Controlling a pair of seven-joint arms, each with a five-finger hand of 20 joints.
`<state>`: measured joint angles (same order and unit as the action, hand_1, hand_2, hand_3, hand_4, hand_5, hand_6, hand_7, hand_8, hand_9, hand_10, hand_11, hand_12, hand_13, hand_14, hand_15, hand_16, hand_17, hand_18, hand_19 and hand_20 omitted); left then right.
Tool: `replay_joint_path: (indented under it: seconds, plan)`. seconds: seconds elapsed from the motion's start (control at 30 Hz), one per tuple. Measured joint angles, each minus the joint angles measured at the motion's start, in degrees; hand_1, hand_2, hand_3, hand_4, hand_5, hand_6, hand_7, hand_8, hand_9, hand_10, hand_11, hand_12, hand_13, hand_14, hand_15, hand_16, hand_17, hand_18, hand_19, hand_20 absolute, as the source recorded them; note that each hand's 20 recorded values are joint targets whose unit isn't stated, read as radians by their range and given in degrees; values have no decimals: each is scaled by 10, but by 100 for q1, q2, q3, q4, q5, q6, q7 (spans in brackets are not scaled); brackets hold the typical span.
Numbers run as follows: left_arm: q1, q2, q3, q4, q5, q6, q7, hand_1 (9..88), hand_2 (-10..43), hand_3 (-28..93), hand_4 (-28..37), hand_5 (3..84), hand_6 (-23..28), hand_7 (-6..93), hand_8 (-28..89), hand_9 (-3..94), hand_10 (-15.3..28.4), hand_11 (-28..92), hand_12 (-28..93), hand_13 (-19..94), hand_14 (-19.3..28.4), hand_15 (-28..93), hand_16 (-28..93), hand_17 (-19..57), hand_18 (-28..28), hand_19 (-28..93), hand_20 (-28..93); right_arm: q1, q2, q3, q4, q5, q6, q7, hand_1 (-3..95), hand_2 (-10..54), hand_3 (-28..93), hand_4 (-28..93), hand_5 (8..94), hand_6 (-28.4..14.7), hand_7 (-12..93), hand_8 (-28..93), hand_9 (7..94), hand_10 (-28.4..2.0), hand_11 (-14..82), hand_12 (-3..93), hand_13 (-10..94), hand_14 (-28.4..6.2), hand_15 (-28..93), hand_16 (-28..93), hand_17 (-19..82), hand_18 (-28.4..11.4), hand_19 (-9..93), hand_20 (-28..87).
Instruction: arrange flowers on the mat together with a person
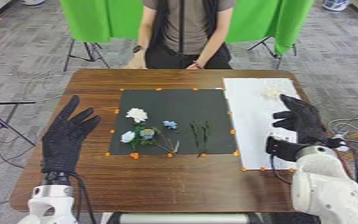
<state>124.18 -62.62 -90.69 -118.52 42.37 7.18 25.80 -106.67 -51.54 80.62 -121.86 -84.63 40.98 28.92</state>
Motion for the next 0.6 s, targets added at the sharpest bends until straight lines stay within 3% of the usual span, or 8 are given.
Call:
replay_joint_path:
  seconds: [0.1, 0.2, 0.43, 0.6]
  plan:
    - [15, 68, 28, -35, -32, 42, 73, 217, 86, 749, -283, 325, 49, 110, -92, 372, 176, 214, 106, 304, 234, 434, -67, -31, 257, 641, -27, 863, 553, -955, 556, -879, 789, 830, 269, 52, 744, -241, 505, -3, 160, -136, 642, -174, 358, 175, 583, -150, 672, 105, 176, -222, 684, 236]
    - [21, 128, 50, -59, -57, 76, 145, 217, 87, 748, -283, 325, 49, 111, -93, 371, 176, 214, 106, 304, 234, 434, -67, -31, 257, 642, -29, 1668, 836, -1587, 1113, -1644, 851, 1640, 289, 37, 748, -241, 505, -3, 159, -138, 649, -172, 362, 174, 591, -146, 676, 106, 183, -226, 694, 233]
    - [25, 231, 100, -99, -135, 157, 297, 218, 87, 749, -283, 324, 50, 111, -93, 371, 177, 216, 107, 304, 234, 435, -68, -31, 257, 645, -33, 3174, 1035, -2264, 2112, -2964, -810, 3371, 310, 9, 749, -245, 476, 0, 143, -132, 635, -176, 351, 170, 592, -147, 675, 109, 189, -234, 709, 220]
    - [29, 301, 150, -115, -201, 199, 404, 219, 87, 748, -283, 324, 50, 112, -93, 371, 176, 217, 107, 303, 234, 436, -68, -31, 257, 646, -35, 4249, 1170, -3000, 2839, -2470, -1563, 3504, 316, 0, 744, -248, 462, 5, 140, -129, 615, -180, 320, 161, 576, -152, 655, 102, 180, -246, 697, 202]
